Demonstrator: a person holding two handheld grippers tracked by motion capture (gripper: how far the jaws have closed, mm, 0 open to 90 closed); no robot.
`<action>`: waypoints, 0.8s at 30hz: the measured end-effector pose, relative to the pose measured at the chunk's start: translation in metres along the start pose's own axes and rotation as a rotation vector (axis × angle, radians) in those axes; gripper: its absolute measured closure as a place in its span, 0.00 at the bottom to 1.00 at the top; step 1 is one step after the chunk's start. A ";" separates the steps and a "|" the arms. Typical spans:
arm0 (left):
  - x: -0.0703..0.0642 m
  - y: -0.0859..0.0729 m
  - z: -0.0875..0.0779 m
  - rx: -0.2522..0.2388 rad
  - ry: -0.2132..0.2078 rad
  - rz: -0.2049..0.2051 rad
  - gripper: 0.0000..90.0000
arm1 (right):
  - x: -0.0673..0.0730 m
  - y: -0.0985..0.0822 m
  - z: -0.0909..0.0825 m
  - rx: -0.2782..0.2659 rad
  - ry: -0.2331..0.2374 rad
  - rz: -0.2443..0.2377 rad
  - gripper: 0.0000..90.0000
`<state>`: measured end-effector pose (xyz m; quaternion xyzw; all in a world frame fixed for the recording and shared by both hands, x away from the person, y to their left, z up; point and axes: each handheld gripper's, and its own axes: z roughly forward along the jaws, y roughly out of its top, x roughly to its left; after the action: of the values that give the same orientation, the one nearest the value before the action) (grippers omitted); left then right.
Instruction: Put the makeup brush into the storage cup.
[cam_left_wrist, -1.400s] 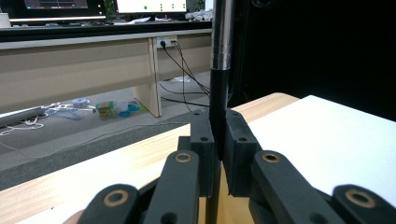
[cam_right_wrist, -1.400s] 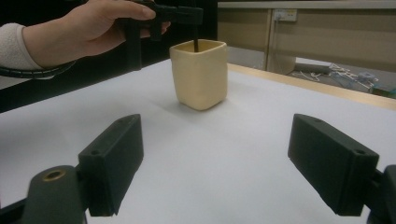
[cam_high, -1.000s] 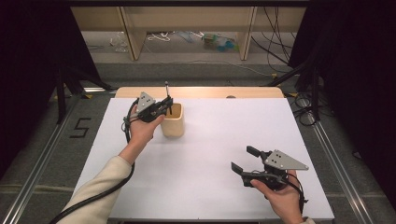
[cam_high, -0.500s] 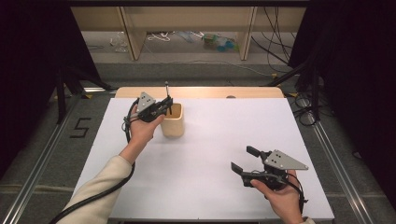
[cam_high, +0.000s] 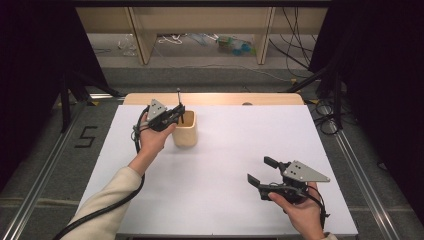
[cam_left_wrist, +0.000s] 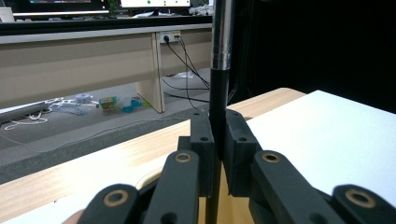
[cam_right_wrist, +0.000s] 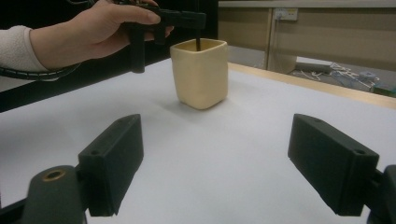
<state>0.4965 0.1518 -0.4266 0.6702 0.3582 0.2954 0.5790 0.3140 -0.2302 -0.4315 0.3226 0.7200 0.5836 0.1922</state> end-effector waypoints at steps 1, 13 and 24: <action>0.000 0.000 0.000 0.001 0.001 -0.003 0.93 | 0.000 0.000 0.000 0.001 0.000 0.000 0.22; -0.001 -0.005 0.002 0.014 0.002 -0.007 0.93 | 0.000 0.000 0.000 0.001 -0.001 0.000 0.22; -0.002 -0.009 0.003 0.026 0.001 -0.009 0.93 | 0.000 0.000 0.000 0.003 0.001 -0.003 0.22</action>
<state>0.4967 0.1489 -0.4359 0.6760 0.3653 0.2885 0.5713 0.3140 -0.2301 -0.4317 0.3215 0.7213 0.5825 0.1924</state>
